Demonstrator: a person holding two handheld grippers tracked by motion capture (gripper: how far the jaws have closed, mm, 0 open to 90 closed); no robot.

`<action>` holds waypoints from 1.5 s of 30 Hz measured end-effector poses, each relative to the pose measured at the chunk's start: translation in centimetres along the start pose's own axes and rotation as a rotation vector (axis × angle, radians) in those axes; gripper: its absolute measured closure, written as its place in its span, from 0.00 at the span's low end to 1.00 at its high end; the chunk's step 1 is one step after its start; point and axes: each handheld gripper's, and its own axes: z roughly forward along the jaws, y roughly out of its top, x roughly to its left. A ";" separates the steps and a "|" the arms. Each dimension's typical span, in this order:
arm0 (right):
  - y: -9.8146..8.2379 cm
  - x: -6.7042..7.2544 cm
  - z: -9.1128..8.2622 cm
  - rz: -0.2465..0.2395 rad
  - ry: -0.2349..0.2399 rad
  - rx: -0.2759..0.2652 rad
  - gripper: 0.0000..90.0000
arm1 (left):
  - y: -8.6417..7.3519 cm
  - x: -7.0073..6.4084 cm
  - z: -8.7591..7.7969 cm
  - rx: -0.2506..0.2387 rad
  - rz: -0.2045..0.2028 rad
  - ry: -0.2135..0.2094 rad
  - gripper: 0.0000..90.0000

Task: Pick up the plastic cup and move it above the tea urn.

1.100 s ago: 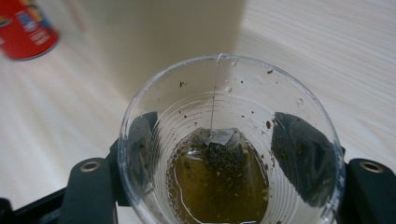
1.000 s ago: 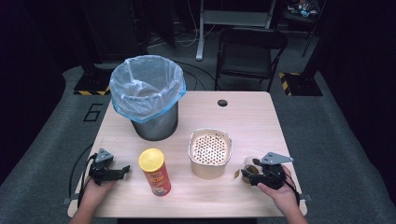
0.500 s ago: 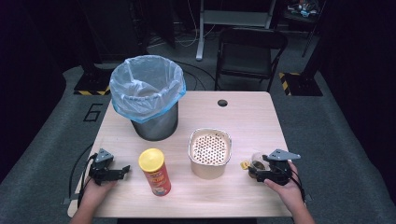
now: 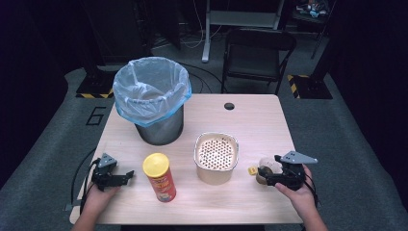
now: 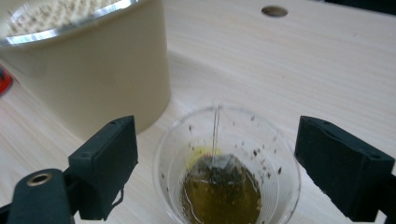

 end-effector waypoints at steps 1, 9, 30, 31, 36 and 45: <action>0.9 0.4 -0.6 -0.001 -0.011 -0.021 0.16 | 0.0 0.0 0.0 -0.003 -0.001 0.001 0.14; 4.8 2.9 -0.3 -0.034 0.045 -0.043 0.34 | 0.0 0.0 0.0 0.003 0.001 -0.001 0.14; 6.8 5.9 5.8 0.005 0.126 0.080 0.48 | 0.0 0.0 -0.1 0.012 0.009 -0.009 0.14; 6.7 6.0 5.7 0.008 0.130 0.076 0.48 | 0.0 0.0 -0.1 0.012 0.008 -0.009 0.14; 6.0 6.1 4.9 0.005 0.164 0.059 0.51 | 0.0 0.0 -0.1 0.013 0.008 -0.009 0.14; 4.3 7.5 2.6 -0.040 0.190 0.060 0.52 | 0.0 0.0 -0.1 0.012 0.007 -0.009 0.14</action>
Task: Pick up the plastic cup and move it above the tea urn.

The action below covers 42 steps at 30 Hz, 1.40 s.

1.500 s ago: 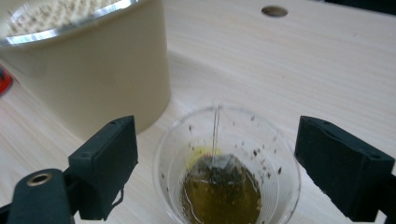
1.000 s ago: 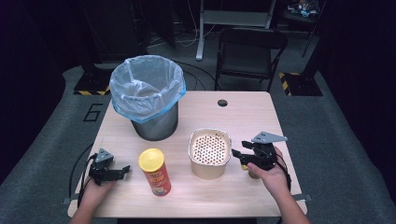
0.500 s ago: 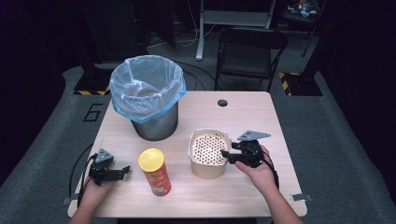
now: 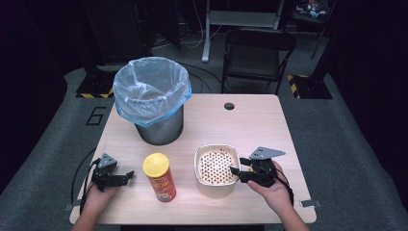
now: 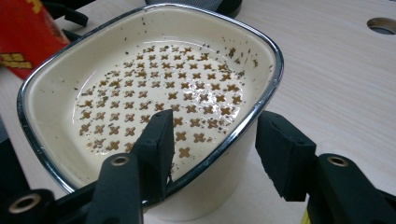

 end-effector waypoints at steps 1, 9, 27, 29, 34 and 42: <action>-0.2 0.2 -0.2 0.002 0.003 -0.003 0.52 | 0.0 0.0 0.0 0.000 0.000 0.000 0.14; -1.2 1.2 -2.0 0.011 -0.002 -0.038 0.46 | 0.0 0.0 0.0 -0.002 0.004 0.003 0.14; -3.0 -5.3 -3.3 0.046 -0.295 -0.013 0.16 | 0.0 0.0 0.0 -0.002 0.004 0.003 0.14; -3.3 -5.5 -3.2 0.041 -0.299 -0.005 0.16 | 0.0 0.0 0.0 0.001 -0.003 0.000 0.14; -4.6 -6.1 -2.6 0.045 -0.300 0.023 0.16 | 0.0 0.0 0.0 -0.001 0.002 0.002 0.14; -5.8 -6.7 -1.8 0.059 -0.262 0.030 0.17 | 0.0 0.0 0.0 -0.001 0.003 0.002 0.14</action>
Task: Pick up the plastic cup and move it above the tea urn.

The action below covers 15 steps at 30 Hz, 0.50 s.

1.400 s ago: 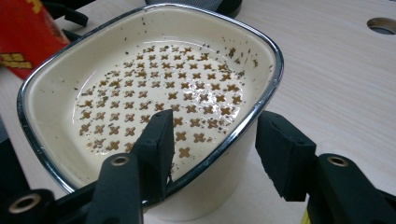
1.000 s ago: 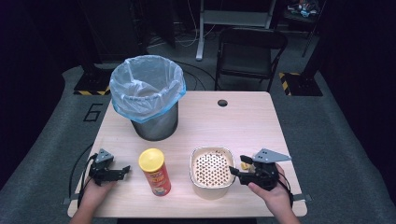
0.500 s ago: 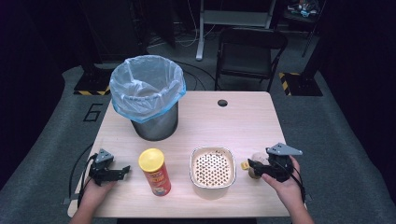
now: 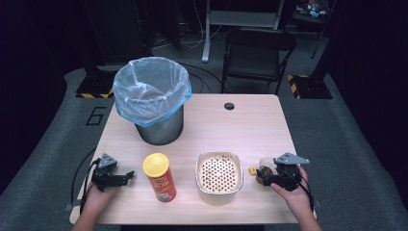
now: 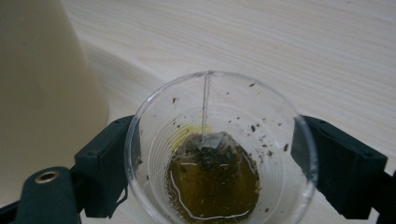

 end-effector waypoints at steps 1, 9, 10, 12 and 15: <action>-0.2 0.1 0.3 -0.012 0.004 0.008 0.17 | 0.0 0.0 0.0 0.002 -0.004 -0.002 0.14; -0.7 0.0 1.0 -0.009 0.007 0.018 0.31 | 0.0 0.0 0.0 -0.001 0.001 0.000 0.14; -0.7 -0.1 1.0 -0.009 0.012 0.017 0.31 | 0.0 0.0 0.0 0.002 -0.004 -0.002 0.14; -0.7 -0.2 1.0 -0.019 0.020 0.020 0.31 | 0.0 0.0 0.0 0.001 -0.003 -0.002 0.14; -0.6 -0.2 0.9 -0.025 0.023 0.015 0.31 | 0.0 0.0 0.0 -0.001 0.000 0.000 0.14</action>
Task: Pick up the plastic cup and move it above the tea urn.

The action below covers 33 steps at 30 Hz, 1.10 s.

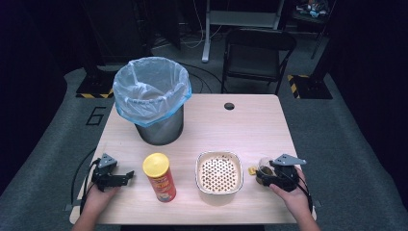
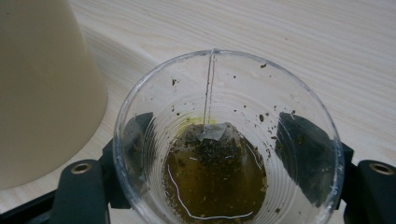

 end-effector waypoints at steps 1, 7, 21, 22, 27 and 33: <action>0.0 0.1 0.0 0.004 -0.007 -0.005 0.31 | 0.0 0.0 0.0 0.001 -0.001 -0.001 0.14; 0.4 0.4 -0.4 -0.025 0.001 -0.036 0.31 | 0.0 0.0 0.0 0.001 -0.001 0.000 0.14; 1.8 1.2 -0.9 -0.072 0.021 -0.056 0.32 | 0.0 0.0 0.0 0.002 -0.003 -0.002 0.14; 1.9 1.2 -0.9 -0.070 0.024 -0.055 0.32 | 0.0 0.0 0.0 0.001 0.000 -0.001 0.14; 2.6 1.2 -1.0 -0.072 0.048 -0.062 0.34 | 0.0 0.0 0.0 0.003 -0.006 -0.003 0.14; 4.4 1.3 -1.4 -0.096 0.080 -0.068 0.35 | 0.0 0.0 0.0 0.002 -0.003 -0.002 0.14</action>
